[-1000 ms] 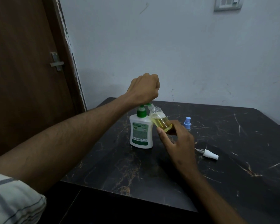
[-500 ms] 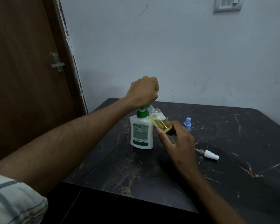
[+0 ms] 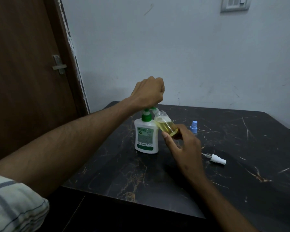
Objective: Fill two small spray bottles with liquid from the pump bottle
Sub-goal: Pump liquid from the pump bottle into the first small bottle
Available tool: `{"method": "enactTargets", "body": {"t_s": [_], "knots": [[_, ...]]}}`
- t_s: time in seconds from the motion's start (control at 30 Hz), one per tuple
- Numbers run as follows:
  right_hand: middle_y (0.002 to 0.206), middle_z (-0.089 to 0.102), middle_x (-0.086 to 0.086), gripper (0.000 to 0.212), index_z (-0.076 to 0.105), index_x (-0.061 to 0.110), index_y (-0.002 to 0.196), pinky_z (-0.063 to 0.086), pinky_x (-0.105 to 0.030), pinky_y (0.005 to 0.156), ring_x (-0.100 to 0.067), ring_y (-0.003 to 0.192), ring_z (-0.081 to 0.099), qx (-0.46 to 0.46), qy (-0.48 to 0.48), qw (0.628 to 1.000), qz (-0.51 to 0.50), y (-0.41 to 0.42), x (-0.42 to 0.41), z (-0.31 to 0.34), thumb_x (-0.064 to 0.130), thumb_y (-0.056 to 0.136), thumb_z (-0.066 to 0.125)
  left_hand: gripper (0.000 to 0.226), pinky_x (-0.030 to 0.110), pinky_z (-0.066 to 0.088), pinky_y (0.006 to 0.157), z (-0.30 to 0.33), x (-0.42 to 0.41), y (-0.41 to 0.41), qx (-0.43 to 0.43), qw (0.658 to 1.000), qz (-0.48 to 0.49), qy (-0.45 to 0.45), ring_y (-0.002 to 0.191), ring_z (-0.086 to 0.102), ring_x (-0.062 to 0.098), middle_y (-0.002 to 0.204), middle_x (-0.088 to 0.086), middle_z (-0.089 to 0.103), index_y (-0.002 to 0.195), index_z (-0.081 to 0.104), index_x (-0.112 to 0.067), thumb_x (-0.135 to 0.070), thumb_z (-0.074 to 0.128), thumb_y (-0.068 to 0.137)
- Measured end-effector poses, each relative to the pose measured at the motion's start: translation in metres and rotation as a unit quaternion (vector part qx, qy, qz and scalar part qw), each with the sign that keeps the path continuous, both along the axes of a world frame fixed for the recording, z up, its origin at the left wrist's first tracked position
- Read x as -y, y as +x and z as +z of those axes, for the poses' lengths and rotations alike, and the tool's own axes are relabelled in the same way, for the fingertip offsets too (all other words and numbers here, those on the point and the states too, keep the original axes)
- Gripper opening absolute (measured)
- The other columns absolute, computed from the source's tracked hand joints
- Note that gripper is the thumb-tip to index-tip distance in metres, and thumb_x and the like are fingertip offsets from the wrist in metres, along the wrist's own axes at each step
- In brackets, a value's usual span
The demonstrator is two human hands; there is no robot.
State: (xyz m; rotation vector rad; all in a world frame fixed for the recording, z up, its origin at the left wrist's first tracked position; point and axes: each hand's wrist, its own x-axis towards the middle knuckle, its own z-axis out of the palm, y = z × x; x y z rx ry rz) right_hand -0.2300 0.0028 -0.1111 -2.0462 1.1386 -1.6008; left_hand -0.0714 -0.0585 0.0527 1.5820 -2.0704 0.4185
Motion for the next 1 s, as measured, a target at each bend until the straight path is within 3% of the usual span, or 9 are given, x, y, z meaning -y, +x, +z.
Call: {"method": "enactTargets", "body": {"t_s": [0.33,0.5,0.63,0.83,1.0], "knots": [[0.099,0.066,0.013,0.03,0.064,0.028,0.108,0.058,-0.037,0.079,-0.004,0.094,0.062,-0.005,0.007,1.0,0.001,0.0003,0.0003,-0.0003,0.056,0.096,0.06,0.031,0.032,0.035,0.058,-0.0038,0.0,0.0002,-0.007,1.0,-0.005,0.002,0.055,0.043,0.014,0.06,-0.008,0.044,0.057,0.039,-0.024,0.003,0.048,0.069],[0.098,0.066,0.013,0.03,0.064,0.028,0.106,0.058,-0.039,0.079,-0.006,0.094,0.063,0.001,0.005,1.0,0.002,-0.0001,0.0011,-0.0003,0.056,0.097,0.06,0.03,0.032,0.035,0.061,0.0007,-0.0005,-0.0007,-0.012,1.0,-0.002,0.0,0.064,0.05,0.018,0.066,-0.009,0.048,0.061,0.041,-0.026,0.002,0.048,0.071],[0.095,0.066,0.013,0.028,0.064,0.026,0.105,0.057,-0.036,0.077,-0.005,0.091,0.063,0.001,-0.001,1.0,-0.002,-0.0004,0.0006,0.0,0.053,0.097,0.062,0.031,0.031,0.035,0.06,-0.005,-0.0011,-0.0009,-0.013,1.0,-0.005,0.0,0.056,0.043,0.014,0.059,-0.009,0.044,0.057,0.039,-0.024,0.003,0.047,0.069],[0.097,0.065,0.016,0.028,0.063,0.03,0.105,0.057,-0.036,0.078,-0.004,0.093,0.062,0.004,0.0,1.0,0.0,0.0007,0.0004,-0.0004,0.057,0.097,0.059,0.03,0.033,0.039,0.063,0.0016,0.0002,-0.0007,-0.005,1.0,-0.001,-0.007,0.065,0.055,0.02,0.071,-0.005,0.056,0.062,0.045,-0.024,0.002,0.05,0.076],[0.096,0.065,0.016,0.03,0.063,0.03,0.103,0.057,-0.035,0.077,-0.004,0.092,0.062,0.002,-0.004,1.0,-0.002,-0.0002,0.0014,-0.0006,0.059,0.096,0.058,0.03,0.032,0.037,0.062,-0.0037,0.0016,-0.0014,-0.016,1.0,0.003,0.003,0.06,0.049,0.018,0.063,-0.008,0.047,0.06,0.041,-0.024,0.002,0.049,0.072]]}}
